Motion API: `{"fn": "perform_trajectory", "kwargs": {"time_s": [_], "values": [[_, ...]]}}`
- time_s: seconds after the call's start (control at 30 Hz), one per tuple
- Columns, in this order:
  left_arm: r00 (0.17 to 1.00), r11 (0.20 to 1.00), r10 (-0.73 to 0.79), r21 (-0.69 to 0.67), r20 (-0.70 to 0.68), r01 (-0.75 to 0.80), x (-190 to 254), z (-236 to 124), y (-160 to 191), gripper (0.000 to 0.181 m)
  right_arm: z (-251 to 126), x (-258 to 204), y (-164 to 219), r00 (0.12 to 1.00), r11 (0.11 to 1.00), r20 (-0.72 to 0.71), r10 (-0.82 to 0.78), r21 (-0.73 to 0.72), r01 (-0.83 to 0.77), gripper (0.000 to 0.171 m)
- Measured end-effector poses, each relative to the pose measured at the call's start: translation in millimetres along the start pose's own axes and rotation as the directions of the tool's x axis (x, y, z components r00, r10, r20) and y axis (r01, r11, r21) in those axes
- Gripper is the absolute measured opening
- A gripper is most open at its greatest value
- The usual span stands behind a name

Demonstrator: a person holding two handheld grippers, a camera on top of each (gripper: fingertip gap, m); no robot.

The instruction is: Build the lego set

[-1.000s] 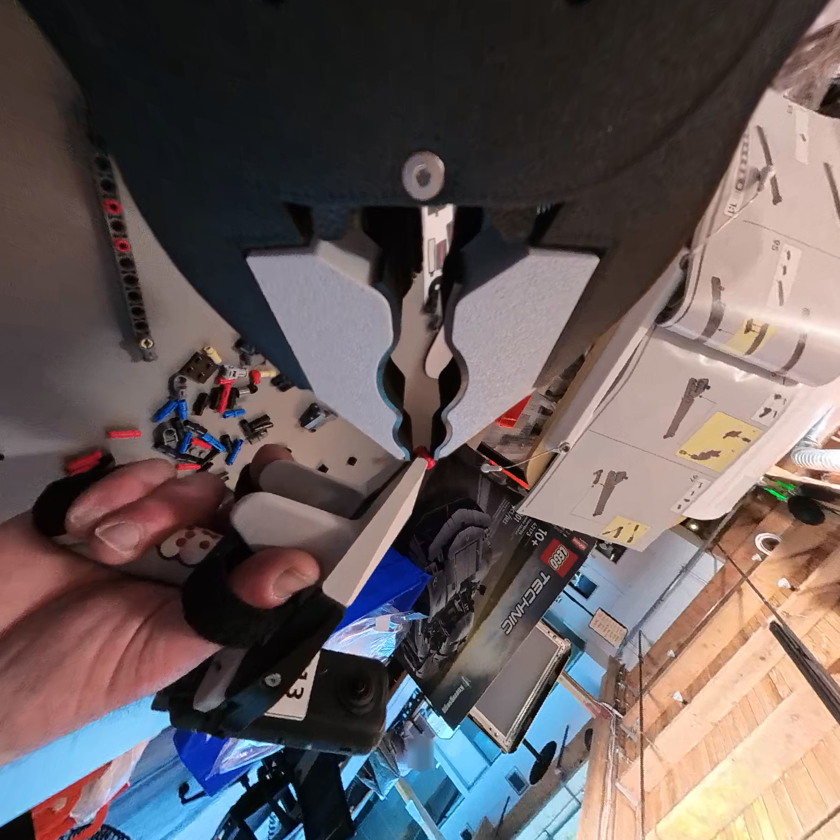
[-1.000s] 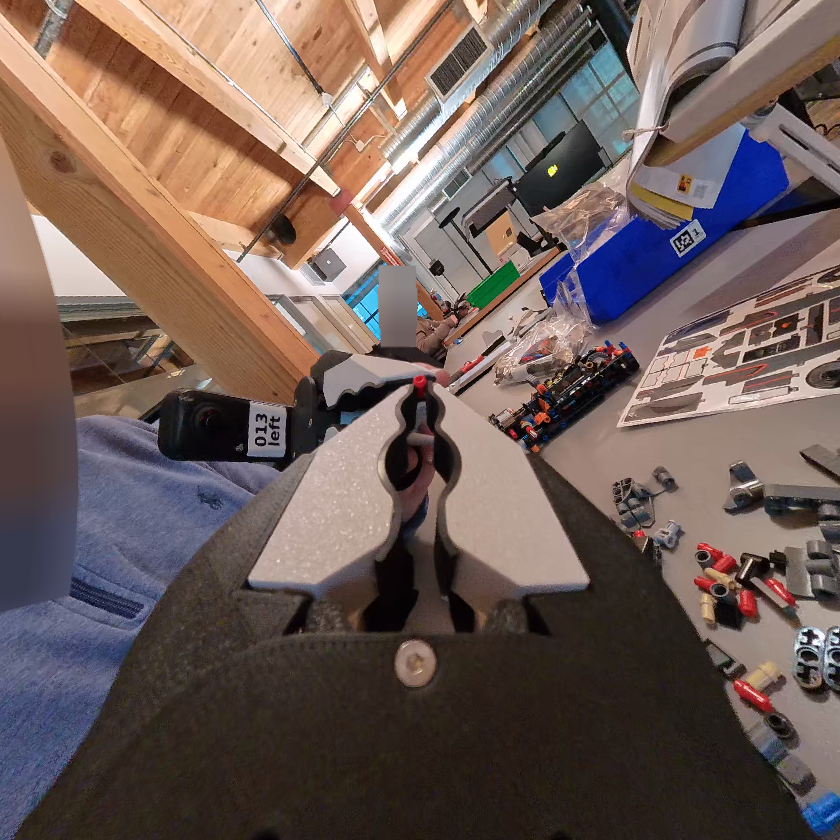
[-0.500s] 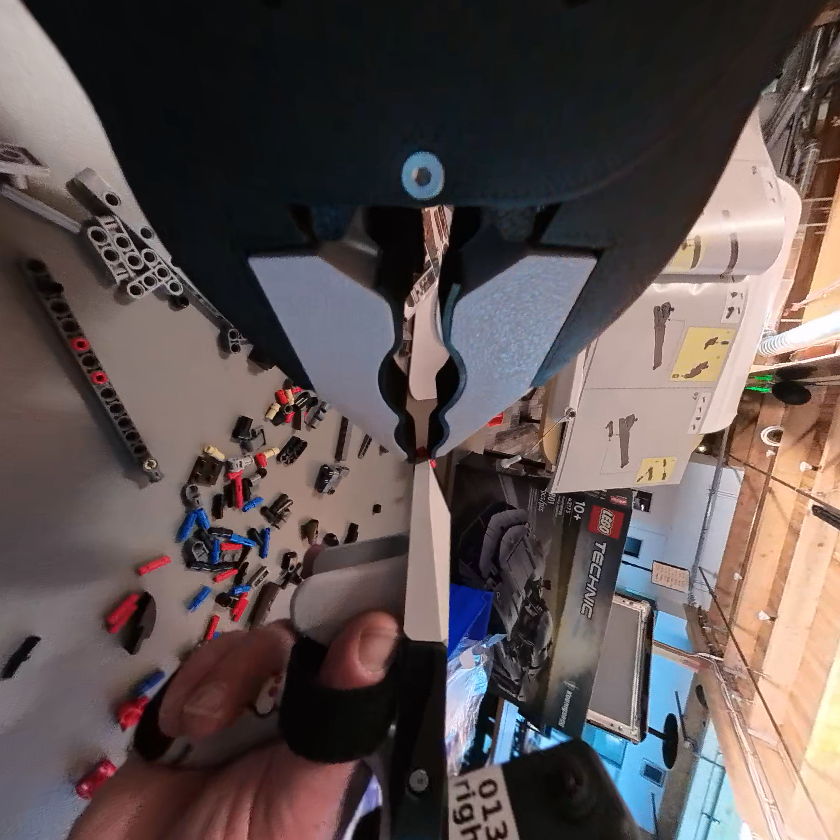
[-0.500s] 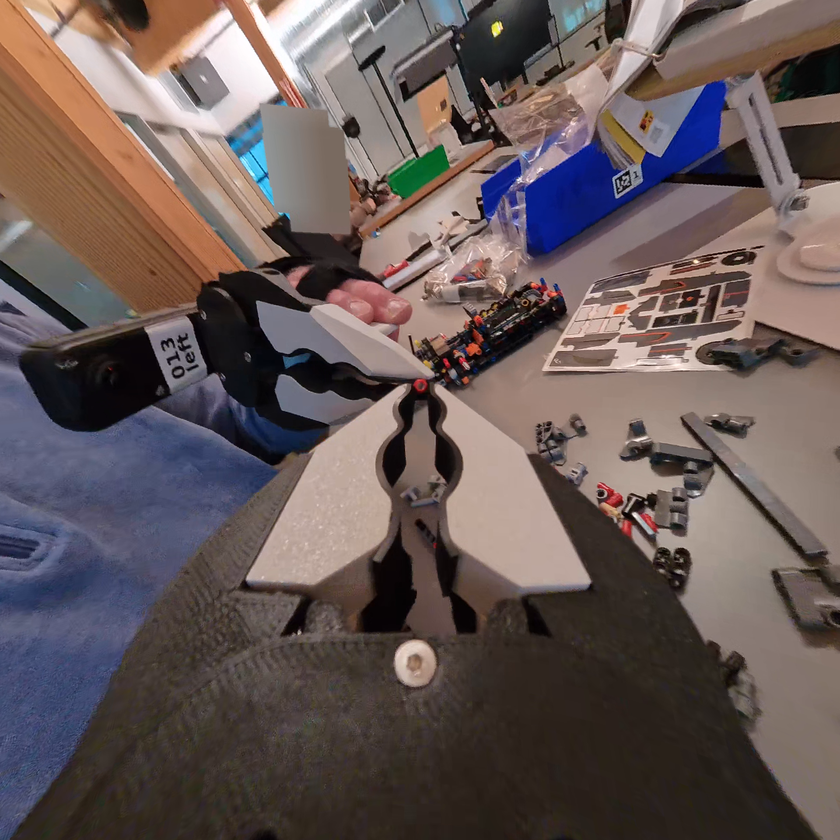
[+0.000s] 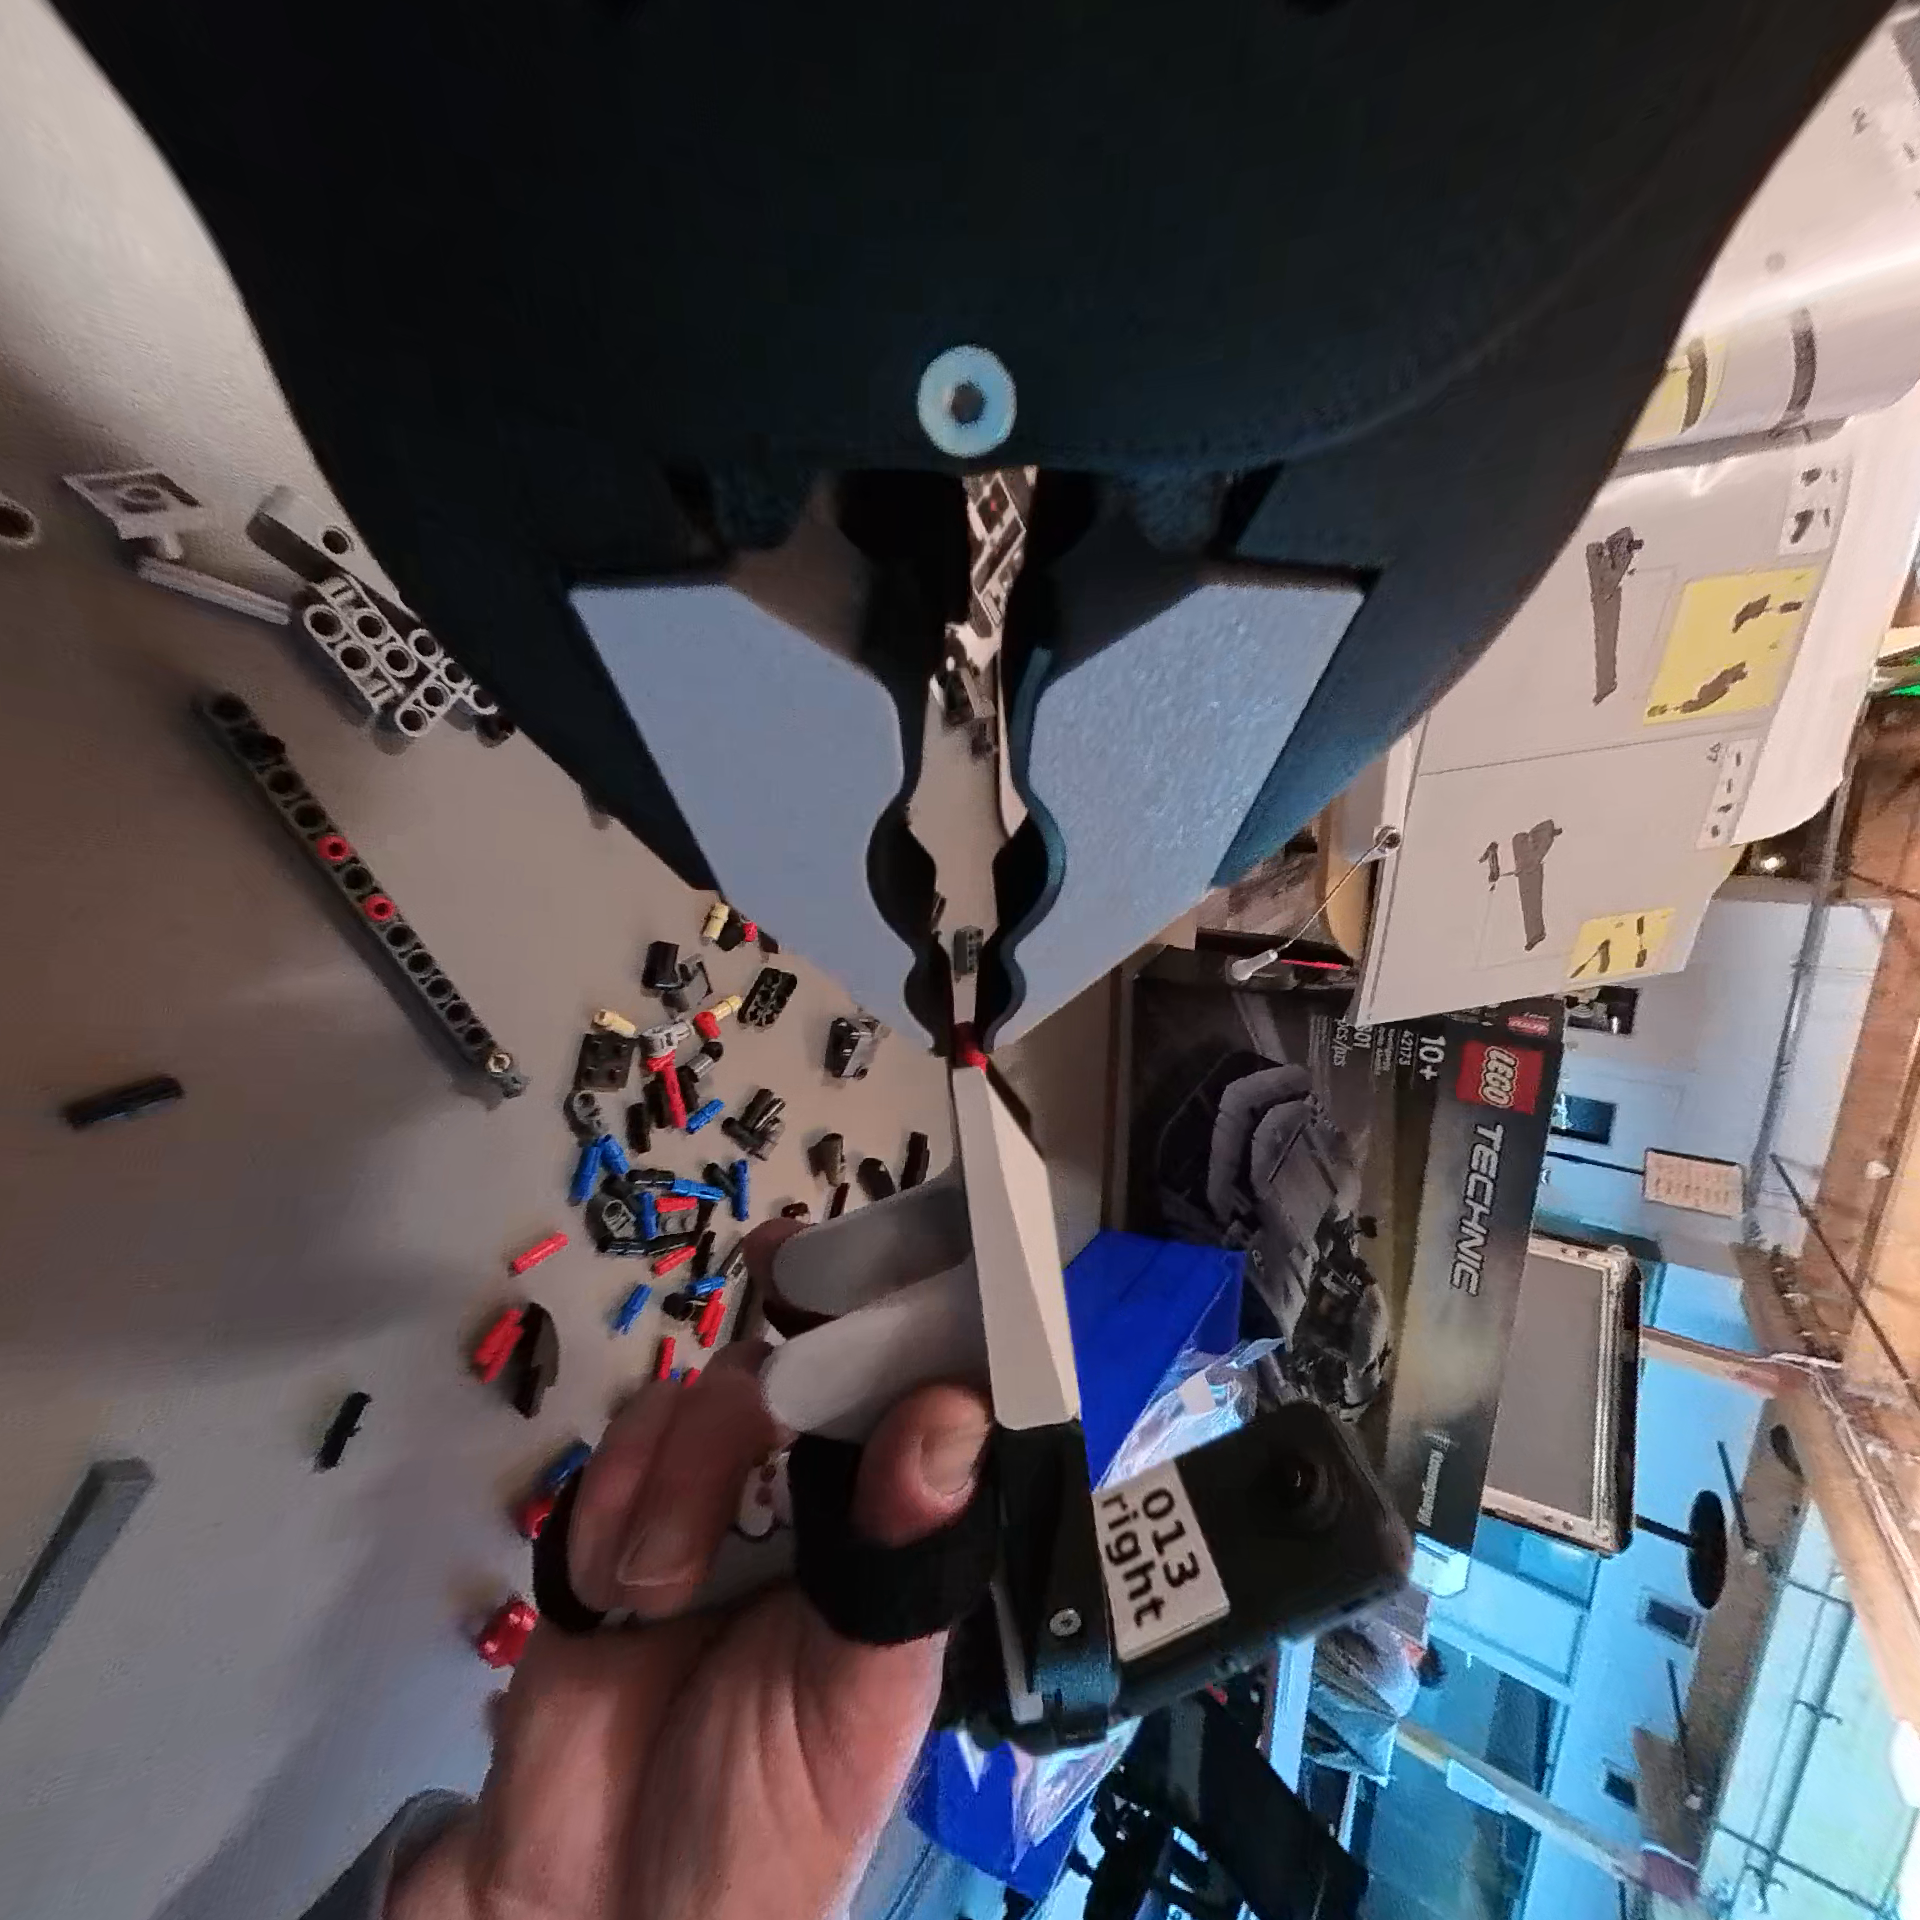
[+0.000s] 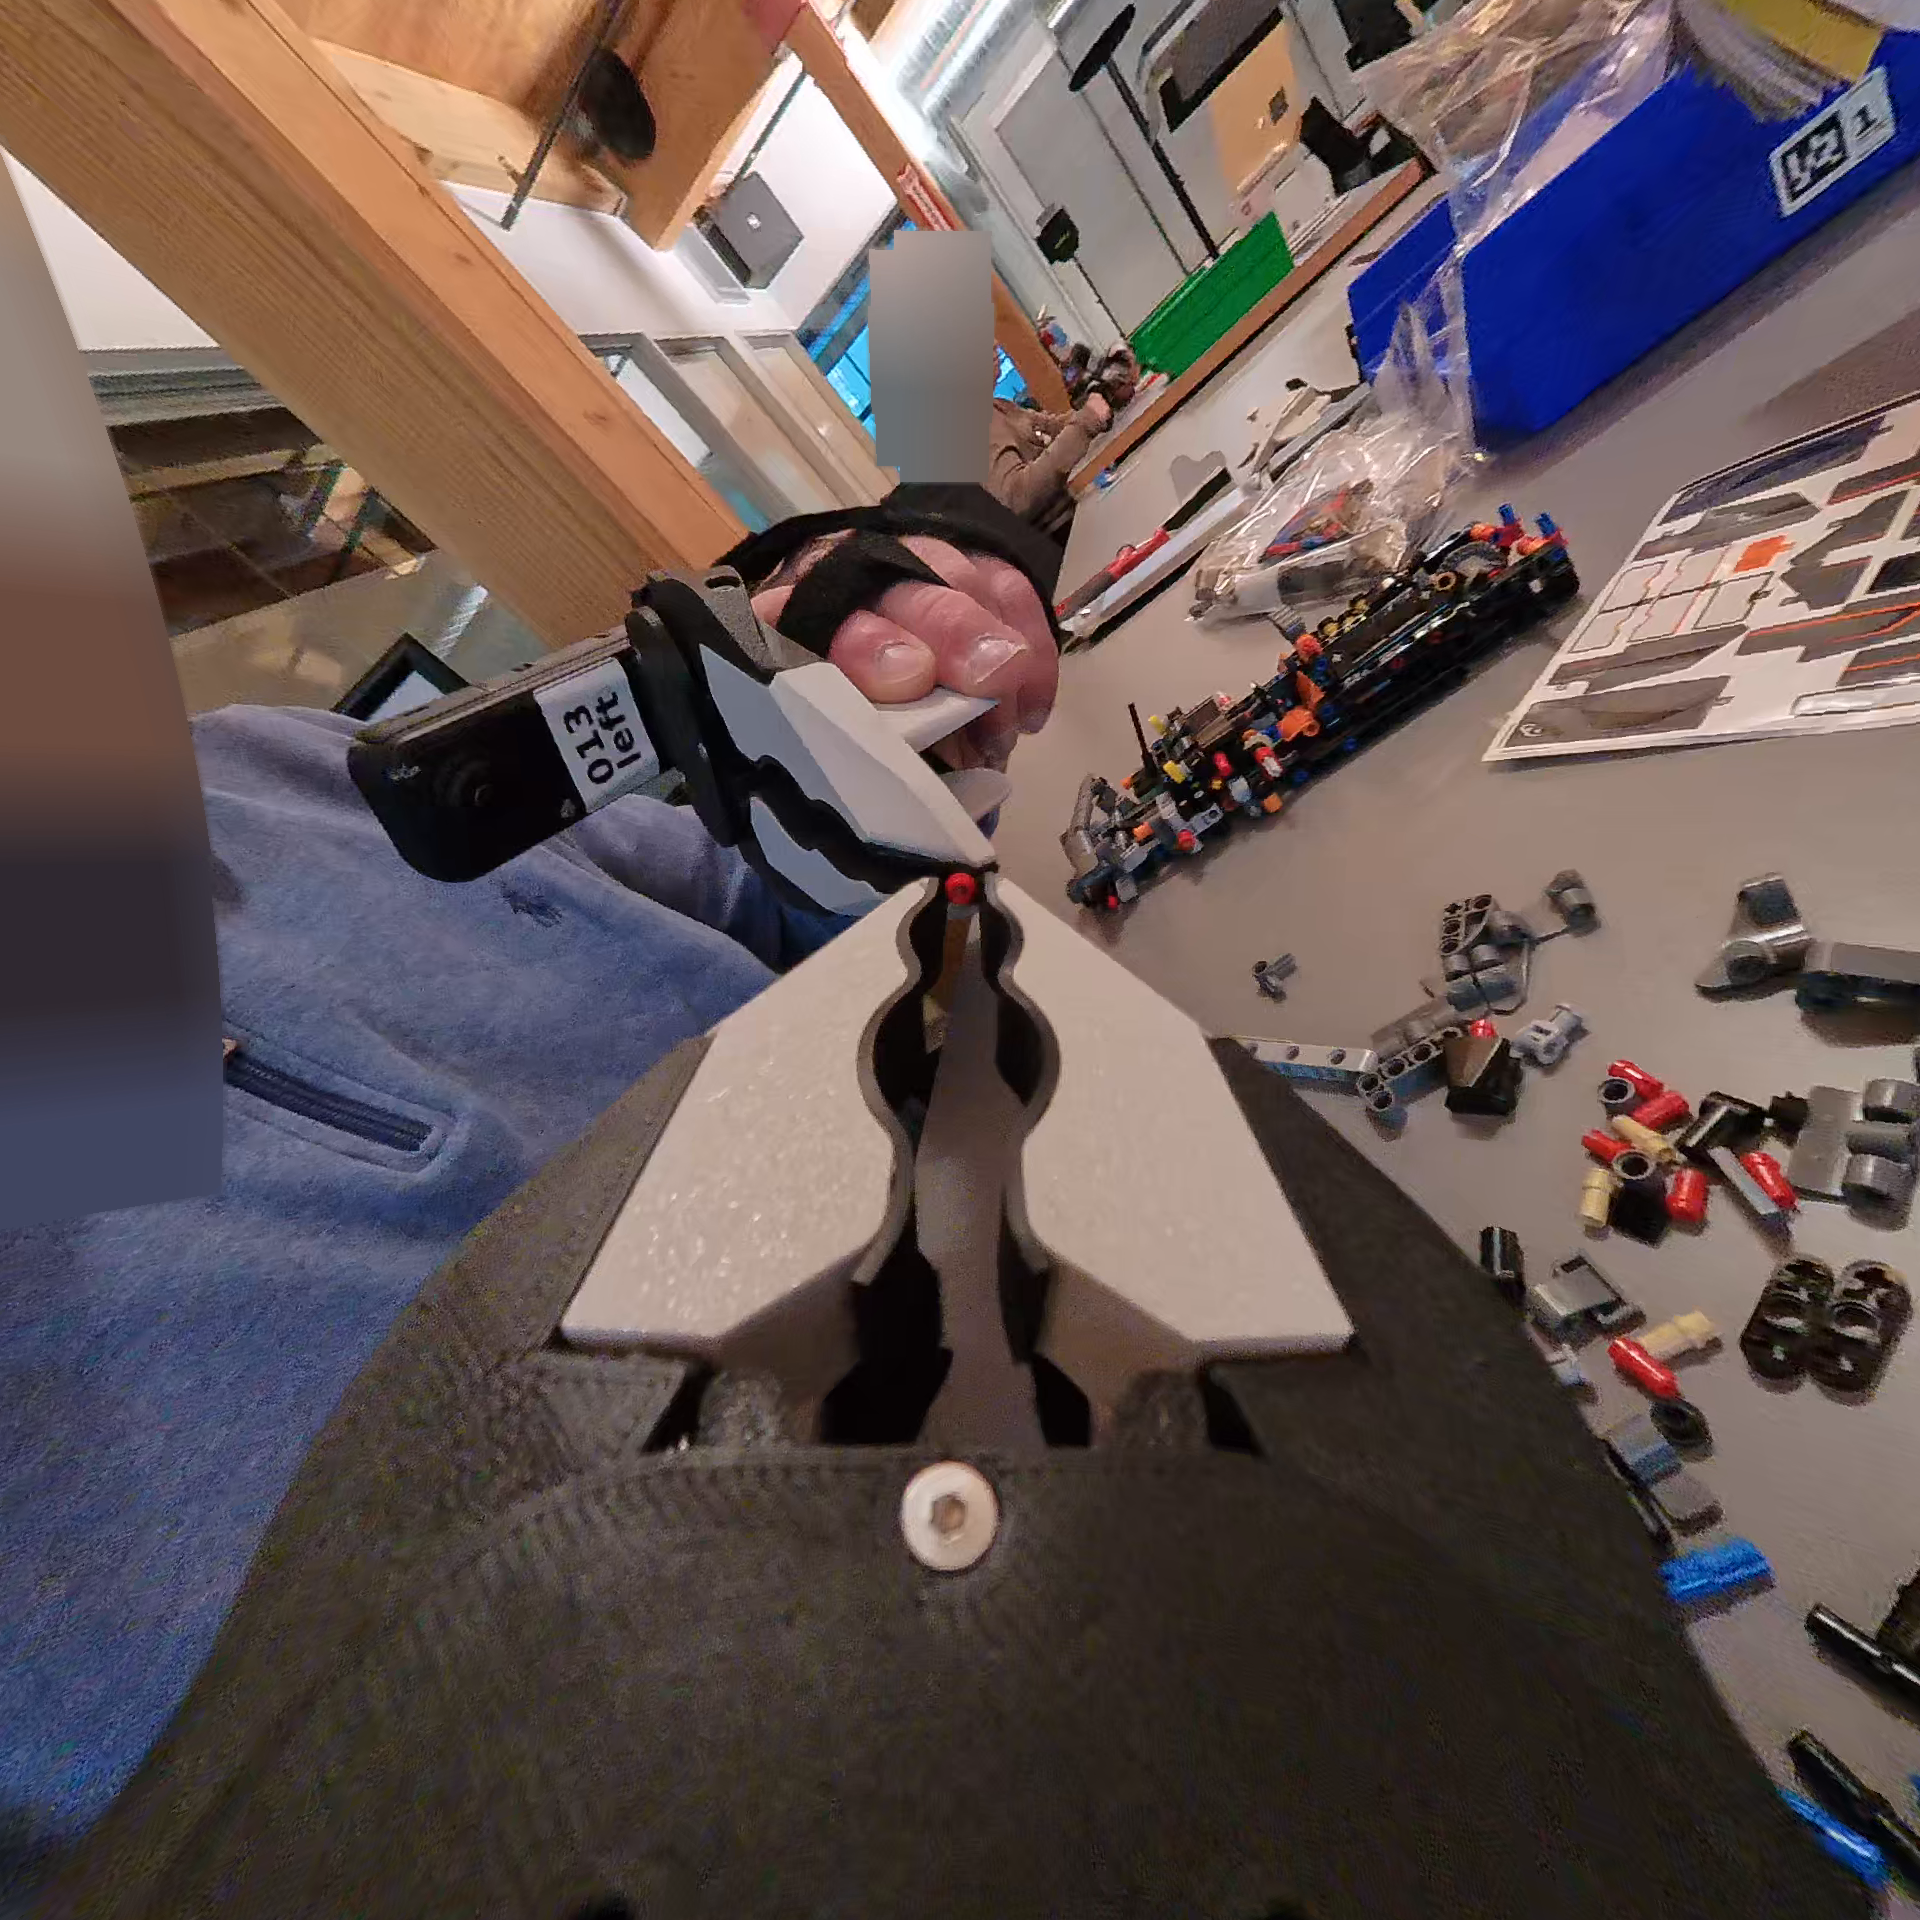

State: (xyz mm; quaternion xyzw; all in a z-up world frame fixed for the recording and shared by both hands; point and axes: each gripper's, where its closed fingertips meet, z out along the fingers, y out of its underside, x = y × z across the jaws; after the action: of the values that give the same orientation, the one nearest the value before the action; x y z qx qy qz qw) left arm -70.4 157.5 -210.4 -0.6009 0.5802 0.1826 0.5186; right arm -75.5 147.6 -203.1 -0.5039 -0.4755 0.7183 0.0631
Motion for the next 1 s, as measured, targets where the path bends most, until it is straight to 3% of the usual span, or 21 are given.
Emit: {"fn": "perform_trajectory", "kwargs": {"time_s": [0.43, 0.53, 0.6, 0.7, 0.8, 1.0], "values": [[1.0, 1.0, -0.003, -0.02, 0.009, 0.003, 2, 4, 0, 0.002, -3, 3, 2, 0.996, 0.998, -0.066, -0.06, 0.012, 0.061, 0.002], [0.995, 0.995, -0.096, -0.011, -0.015, 0.096, 5, 4, 1, 0.007, -4, 5, 6, 0.985, 0.992, -0.119, -0.124, -0.04, 0.12, 0.002], [0.985, 0.985, -0.169, -0.041, -0.04, 0.167, 9, 2, 7, 0.017, -7, 16, 17, 0.952, 0.967, -0.205, -0.227, -0.16, 0.196, 0.002], [0.915, 0.933, -0.359, -0.084, -0.185, 0.35, 38, -7, 11, 0.023, -12, 30, 43, 0.864, 0.862, -0.266, -0.428, -0.407, 0.302, 0.002], [0.827, 0.871, -0.492, -0.158, -0.272, 0.466, 72, -11, 17, 0.026, -15, 39, 69, 0.779, 0.699, -0.216, -0.589, -0.62, 0.357, 0.002], [0.725, 0.788, -0.611, -0.329, -0.318, 0.521, 126, -14, 44, 0.025, -18, 57, 105, 0.702, 0.421, -0.06, -0.709, -0.835, 0.354, 0.002]]}}
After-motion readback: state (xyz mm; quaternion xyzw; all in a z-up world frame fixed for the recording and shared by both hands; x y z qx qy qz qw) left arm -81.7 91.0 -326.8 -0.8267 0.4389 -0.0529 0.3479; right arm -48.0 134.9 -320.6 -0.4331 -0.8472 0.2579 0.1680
